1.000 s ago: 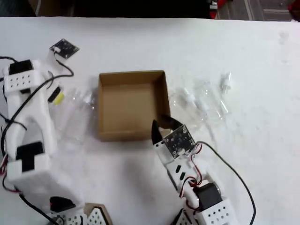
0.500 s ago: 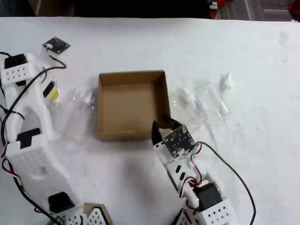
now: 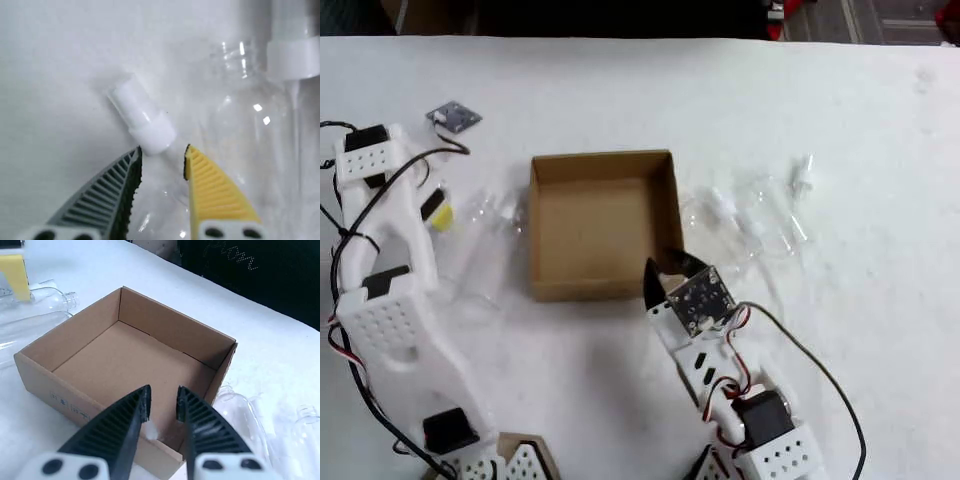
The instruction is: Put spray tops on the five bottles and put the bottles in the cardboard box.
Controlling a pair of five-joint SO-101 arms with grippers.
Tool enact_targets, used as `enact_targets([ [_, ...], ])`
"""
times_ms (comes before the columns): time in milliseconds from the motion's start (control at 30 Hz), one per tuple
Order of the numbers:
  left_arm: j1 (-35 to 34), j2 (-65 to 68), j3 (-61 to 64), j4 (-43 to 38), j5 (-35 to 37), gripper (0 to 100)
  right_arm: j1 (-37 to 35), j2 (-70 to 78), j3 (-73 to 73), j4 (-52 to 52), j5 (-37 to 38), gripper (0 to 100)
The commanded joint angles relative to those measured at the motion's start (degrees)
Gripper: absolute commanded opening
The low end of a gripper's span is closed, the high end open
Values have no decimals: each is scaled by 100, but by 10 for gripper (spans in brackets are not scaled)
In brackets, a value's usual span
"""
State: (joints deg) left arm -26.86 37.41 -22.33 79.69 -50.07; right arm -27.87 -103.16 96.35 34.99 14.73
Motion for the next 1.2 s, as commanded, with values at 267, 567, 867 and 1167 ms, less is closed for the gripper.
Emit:
enact_targets([
  [267, 127, -92, -255, 527, -615, 139, 31, -13, 53, 13, 70, 70],
  [567, 136, -541, -1020, 1512, -897, 140, 31, -13, 53, 13, 70, 70],
  [867, 101, -787, -1292, 2119, -1899, 140, 48, -13, 53, 4, 70, 70],
  [1167, 48, -664, -712, 2048, -2374, 140, 40, -13, 53, 4, 70, 70],
])
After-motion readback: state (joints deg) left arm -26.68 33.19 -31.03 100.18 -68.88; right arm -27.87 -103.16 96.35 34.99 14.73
